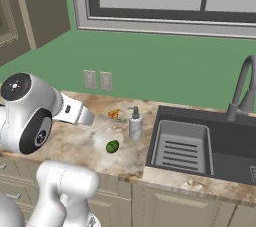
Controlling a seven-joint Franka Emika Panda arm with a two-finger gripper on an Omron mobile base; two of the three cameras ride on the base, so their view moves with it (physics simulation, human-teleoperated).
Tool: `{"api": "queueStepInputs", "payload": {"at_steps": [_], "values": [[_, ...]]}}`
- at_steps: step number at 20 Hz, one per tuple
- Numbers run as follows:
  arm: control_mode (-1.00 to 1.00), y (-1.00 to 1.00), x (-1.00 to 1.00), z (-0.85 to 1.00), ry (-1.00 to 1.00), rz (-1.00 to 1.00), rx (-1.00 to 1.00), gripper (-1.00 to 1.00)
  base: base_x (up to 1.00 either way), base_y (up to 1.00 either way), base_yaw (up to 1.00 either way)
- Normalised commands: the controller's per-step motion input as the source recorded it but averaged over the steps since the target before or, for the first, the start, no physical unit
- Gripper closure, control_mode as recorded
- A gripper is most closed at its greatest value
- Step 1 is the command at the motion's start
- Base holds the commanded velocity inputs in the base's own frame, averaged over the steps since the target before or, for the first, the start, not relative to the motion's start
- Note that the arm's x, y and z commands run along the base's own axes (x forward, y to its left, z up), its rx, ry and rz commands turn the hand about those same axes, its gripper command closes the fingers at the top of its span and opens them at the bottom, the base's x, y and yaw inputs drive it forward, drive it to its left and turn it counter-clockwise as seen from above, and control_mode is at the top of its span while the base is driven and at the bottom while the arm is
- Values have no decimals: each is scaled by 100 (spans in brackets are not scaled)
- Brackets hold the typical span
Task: Open the cabinet. Pick the soap dispenser and place it next to the sink. Then close the cabinet.
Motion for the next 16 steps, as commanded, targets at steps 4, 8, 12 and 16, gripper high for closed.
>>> {"api": "queueStepInputs", "payload": {"at_steps": [4, 8, 12, 16], "values": [[100, 0, 0, 0, 0, 0, 0, -100, 0, 0, 0], [100, 0, 0, 0, 0, 0, 0, -100, 0, 0, 0], [100, 0, 0, 0, 0, 0, 0, -100, 0, 0, 0], [100, 0, 0, 0, 0, 0, 0, -100, -10, 0, 0]]}}
